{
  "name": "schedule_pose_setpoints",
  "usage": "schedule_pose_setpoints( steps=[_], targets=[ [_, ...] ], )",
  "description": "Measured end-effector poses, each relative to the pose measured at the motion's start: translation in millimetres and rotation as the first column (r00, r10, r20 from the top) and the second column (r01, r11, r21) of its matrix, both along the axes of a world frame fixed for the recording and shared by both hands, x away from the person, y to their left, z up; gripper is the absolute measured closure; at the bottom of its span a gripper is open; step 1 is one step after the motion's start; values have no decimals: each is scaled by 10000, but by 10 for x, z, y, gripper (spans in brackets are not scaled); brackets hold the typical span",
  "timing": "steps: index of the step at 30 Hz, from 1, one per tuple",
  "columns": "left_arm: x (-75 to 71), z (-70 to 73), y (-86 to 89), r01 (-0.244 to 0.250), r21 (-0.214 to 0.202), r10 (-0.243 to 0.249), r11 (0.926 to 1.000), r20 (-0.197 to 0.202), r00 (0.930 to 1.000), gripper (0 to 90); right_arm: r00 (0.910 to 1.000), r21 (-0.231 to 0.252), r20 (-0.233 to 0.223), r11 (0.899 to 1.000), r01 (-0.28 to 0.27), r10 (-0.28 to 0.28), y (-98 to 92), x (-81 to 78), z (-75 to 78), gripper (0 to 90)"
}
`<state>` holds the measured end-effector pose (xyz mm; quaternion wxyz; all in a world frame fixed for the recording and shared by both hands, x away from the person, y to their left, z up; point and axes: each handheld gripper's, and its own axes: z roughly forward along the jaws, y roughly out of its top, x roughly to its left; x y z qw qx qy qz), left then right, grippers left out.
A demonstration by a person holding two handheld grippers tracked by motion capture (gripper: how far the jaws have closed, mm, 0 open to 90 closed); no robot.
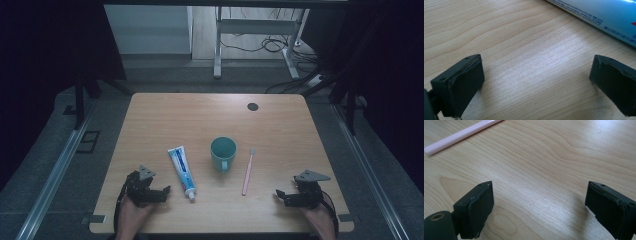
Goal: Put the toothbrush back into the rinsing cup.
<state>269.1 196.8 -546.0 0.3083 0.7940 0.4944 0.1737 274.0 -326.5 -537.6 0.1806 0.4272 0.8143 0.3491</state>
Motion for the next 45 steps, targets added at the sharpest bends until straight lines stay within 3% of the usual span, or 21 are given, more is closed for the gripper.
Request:
schedule_pose_setpoints(
  steps=[17, 20, 26, 36, 45],
  targets=[
    [8, 0, -5, 5, 19, -5, 10000, 12, 10000, 0, 9992, 69, 139, 9993, -363, 362, 40, -8, 81, 78],
    [10, 0, -5, 1, 19, -1, 10000, 11, 10000, 0, 9993, 299, 52, 9989, -361, 359, 52, -5, 117, 133],
    [10, 0, -6, -1, 19, 1, 10000, 12, 10000, 0, 9997, 655, -123, 9976, -210, 219, 66, 5, 160, 148],
    [10, 0, -6, -2, 16, 2, 10000, 12, 10000, 0, 9994, 577, -332, 9983, -60, 80, 133, 37, 175, 147],
    [10, -1, -7, -14, 10, 14, 10000, 13, 10000, 0, 9979, 332, -632, 9993, -140, 161, 206, 65, 206, 277]
  ],
)
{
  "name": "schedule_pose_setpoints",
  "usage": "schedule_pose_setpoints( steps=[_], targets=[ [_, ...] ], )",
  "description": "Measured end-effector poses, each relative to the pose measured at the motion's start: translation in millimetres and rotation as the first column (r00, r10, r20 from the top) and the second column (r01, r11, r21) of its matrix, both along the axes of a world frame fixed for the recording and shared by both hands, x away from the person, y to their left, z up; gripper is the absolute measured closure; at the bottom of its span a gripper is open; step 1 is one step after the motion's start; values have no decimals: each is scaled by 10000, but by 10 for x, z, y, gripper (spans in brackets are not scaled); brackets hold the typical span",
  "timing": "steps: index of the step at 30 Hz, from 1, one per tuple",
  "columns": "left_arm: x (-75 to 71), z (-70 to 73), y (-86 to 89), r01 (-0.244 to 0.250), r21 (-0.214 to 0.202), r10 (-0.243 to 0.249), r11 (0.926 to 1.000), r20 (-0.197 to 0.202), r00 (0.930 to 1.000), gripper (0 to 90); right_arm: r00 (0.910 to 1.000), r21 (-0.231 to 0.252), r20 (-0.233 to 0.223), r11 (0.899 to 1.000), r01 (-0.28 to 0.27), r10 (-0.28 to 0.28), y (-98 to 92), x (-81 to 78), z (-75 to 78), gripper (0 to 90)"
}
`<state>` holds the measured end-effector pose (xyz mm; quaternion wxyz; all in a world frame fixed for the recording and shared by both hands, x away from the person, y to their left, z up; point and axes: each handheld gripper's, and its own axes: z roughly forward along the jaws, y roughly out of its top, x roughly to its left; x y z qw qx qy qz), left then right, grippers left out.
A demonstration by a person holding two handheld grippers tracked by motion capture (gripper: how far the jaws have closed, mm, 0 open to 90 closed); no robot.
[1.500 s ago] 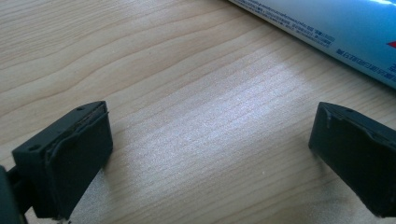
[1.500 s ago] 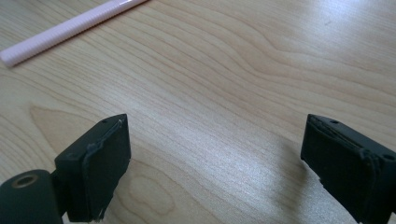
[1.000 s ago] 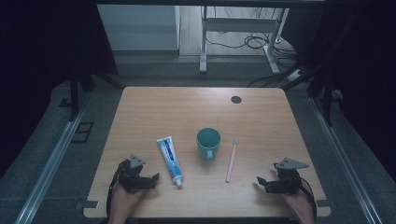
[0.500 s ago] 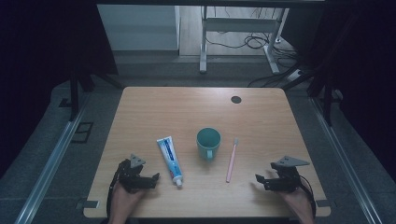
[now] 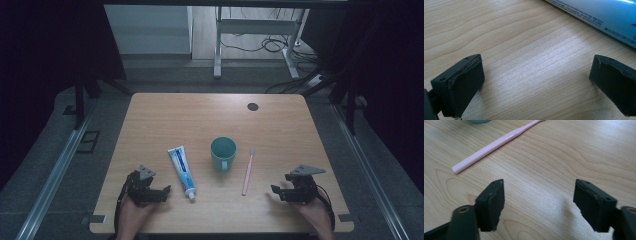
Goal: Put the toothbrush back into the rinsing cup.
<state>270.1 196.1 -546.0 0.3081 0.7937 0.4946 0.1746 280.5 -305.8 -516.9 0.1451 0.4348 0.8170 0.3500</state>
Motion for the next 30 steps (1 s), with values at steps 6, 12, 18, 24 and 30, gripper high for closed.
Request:
schedule_pose_setpoints(
  steps=[6, 12, 18, 24, 30],
  targets=[
    [0, 0, 0, -3, -3, 3, 10000, 1, 10000, 0, 9997, -12, -71, 9997, -248, 248, 46, 13, 33, 384],
    [0, 0, 0, -1, -2, 1, 10000, 1, 10000, 0, 9972, 72, -334, 9978, -662, 664, 91, 39, 40, 537],
    [0, 0, 0, -1, -2, 1, 10000, 2, 10000, 0, 9937, 226, -517, 9949, -986, 997, 158, 84, 30, 651],
    [0, 0, 0, -1, 0, 1, 10000, 1, 10000, 0, 9894, 331, -554, 9906, -1326, 1343, 217, 119, 46, 767],
    [0, 0, 0, -2, 2, 2, 10000, -1, 10000, 0, 9834, 462, -643, 9849, -1670, 1698, 292, 167, 51, 877]
  ],
)
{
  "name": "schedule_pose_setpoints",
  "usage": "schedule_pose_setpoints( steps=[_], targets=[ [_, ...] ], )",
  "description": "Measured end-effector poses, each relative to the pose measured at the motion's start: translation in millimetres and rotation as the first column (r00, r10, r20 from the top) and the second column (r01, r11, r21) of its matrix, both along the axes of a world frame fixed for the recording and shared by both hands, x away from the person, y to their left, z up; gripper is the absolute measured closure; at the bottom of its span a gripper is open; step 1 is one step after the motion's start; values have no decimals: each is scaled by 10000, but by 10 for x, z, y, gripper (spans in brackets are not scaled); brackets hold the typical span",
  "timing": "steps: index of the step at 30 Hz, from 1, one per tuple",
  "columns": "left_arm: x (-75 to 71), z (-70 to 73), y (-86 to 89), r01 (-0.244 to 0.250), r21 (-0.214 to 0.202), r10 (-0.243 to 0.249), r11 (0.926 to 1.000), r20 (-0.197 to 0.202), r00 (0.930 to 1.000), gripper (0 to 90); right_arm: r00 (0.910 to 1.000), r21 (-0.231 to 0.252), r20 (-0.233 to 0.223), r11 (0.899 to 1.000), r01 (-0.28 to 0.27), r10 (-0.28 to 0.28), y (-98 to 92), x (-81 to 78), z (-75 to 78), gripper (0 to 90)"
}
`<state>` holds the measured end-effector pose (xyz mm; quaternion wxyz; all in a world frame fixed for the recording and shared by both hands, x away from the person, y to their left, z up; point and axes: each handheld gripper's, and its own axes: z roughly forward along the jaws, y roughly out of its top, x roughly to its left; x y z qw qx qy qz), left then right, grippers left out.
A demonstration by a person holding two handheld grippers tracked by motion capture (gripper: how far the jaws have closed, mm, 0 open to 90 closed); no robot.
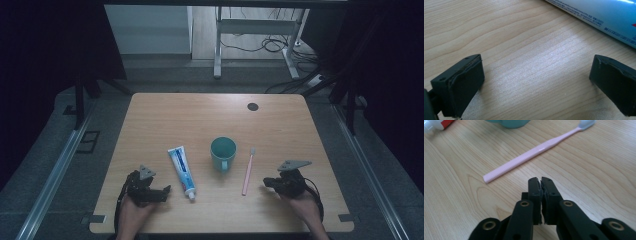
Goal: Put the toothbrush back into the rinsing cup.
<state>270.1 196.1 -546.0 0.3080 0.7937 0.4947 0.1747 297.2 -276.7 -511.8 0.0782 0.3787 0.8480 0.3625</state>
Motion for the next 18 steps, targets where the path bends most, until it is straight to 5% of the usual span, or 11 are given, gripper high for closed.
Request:
schedule_pose_setpoints(
  steps=[18],
  targets=[
    [0, 0, 0, 1, -2, -1, 10000, 2, 10000, 0, 9981, 212, -34, 9979, -606, 607, 312, 114, -11, 898]
  ],
)
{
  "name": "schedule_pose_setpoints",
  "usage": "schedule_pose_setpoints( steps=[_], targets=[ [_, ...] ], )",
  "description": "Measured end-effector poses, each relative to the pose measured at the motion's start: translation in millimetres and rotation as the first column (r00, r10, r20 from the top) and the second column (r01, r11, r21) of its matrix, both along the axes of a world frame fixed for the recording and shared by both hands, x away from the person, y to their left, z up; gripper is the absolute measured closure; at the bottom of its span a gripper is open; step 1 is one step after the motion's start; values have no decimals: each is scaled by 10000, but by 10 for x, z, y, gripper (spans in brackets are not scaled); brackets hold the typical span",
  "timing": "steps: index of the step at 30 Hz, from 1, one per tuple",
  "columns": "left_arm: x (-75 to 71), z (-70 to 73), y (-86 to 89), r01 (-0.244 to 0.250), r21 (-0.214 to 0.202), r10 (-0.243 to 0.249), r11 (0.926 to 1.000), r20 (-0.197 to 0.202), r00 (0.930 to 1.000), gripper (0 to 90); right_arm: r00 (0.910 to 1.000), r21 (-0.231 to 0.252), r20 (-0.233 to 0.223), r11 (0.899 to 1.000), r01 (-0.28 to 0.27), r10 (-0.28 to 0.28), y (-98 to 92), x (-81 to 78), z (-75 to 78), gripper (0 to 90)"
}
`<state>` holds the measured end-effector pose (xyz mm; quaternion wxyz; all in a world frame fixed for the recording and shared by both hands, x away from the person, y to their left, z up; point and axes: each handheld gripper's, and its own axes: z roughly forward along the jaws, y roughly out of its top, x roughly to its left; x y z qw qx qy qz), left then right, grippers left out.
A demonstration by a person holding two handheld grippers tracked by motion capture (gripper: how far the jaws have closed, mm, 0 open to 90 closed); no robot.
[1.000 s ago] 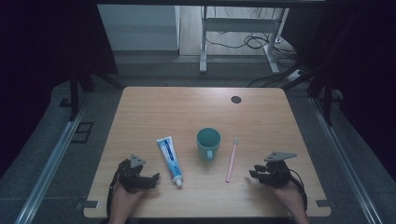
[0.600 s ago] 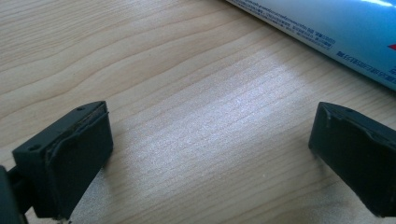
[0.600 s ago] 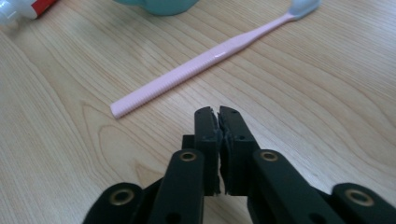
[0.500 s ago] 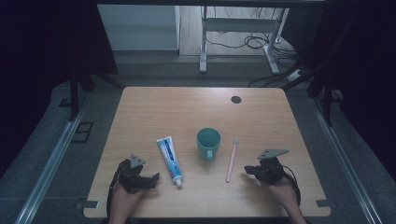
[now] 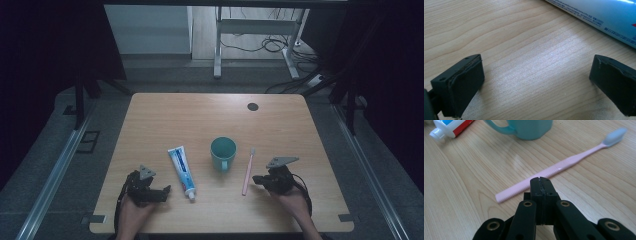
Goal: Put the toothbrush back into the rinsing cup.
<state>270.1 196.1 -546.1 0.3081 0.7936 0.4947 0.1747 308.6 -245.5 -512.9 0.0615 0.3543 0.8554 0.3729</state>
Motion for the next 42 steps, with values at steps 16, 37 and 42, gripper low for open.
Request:
schedule_pose_setpoints(
  steps=[16, 37, 42],
  targets=[
    [0, 0, 0, -3, -1, 3, 10000, -2, 10000, 0, 9990, -7, 55, 9990, -441, 441, 291, 52, -55, 897],
    [0, 0, 0, -4, -3, 4, 10000, -2, 10000, 0, 9991, -225, -244, 9991, -350, 344, 266, 42, -162, 896],
    [-1, 0, -1, -7, -5, 7, 10000, -4, 10000, 0, 9995, -241, -242, 9995, -221, 215, 194, 37, -160, 896]
  ],
)
